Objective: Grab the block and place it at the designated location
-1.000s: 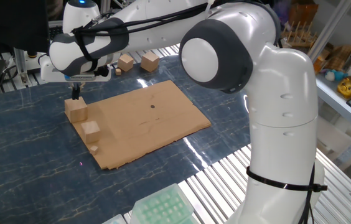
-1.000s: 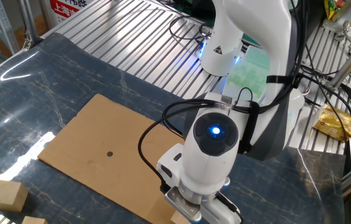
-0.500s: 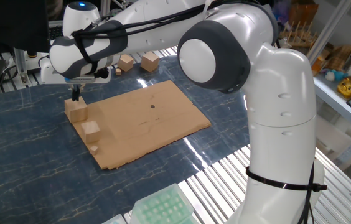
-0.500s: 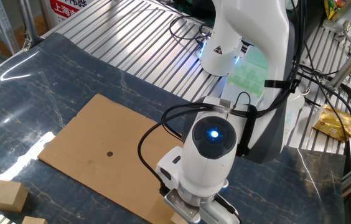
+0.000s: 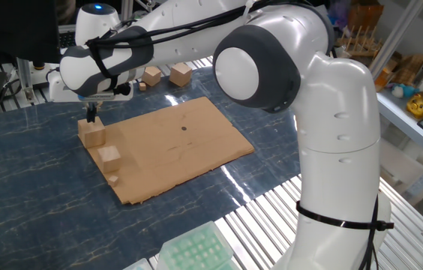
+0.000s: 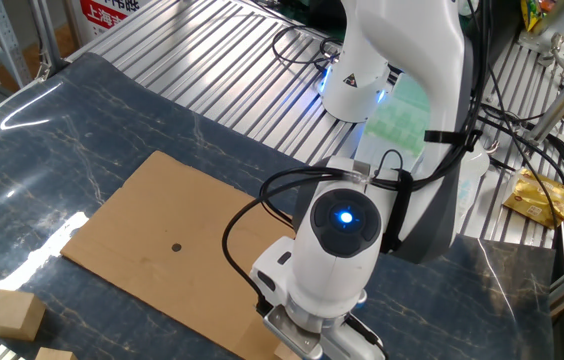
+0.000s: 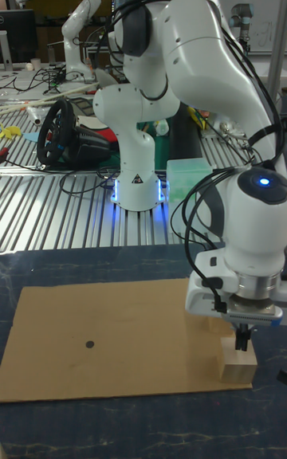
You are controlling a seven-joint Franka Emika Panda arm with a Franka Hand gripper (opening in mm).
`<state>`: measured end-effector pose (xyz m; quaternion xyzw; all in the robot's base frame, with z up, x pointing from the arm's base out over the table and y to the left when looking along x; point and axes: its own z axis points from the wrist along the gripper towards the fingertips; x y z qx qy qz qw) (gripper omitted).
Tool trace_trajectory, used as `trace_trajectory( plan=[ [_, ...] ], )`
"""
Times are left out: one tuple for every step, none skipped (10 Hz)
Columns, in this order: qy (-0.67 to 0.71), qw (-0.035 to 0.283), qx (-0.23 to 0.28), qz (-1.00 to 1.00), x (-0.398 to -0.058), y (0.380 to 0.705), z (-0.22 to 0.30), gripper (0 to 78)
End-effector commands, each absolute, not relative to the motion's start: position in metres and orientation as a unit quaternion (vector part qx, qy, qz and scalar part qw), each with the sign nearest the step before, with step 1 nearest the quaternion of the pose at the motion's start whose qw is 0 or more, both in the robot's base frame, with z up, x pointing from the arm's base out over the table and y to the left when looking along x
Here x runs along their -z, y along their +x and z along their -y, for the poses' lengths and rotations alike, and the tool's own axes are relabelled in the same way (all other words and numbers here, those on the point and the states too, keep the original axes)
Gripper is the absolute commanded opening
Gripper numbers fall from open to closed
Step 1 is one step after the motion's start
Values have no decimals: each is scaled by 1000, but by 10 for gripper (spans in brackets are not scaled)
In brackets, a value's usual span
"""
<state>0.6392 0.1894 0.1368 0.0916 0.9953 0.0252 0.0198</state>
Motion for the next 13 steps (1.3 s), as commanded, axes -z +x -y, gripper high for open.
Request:
trace_trajectory(
  plan=[
    [87,21,-24,-996,-138,640,-190,0],
    [87,21,-24,-996,-138,640,-190,0],
    [87,21,-24,-996,-138,640,-190,0],
    [87,21,-24,-996,-138,640,-190,0],
    [87,21,-24,-996,-138,640,-190,774],
    [87,21,-24,-996,-138,640,-190,774],
    [87,21,-24,-996,-138,640,-190,774],
    [87,21,-24,-996,-138,640,-190,774],
    [87,21,-24,-996,-138,640,-190,774],
    [87,21,-24,-996,-138,640,-190,774],
    [87,21,-24,-996,-138,640,-190,774],
    [87,21,-24,-996,-138,640,-190,774],
    [87,21,-24,-996,-138,640,-190,774]
  ],
)
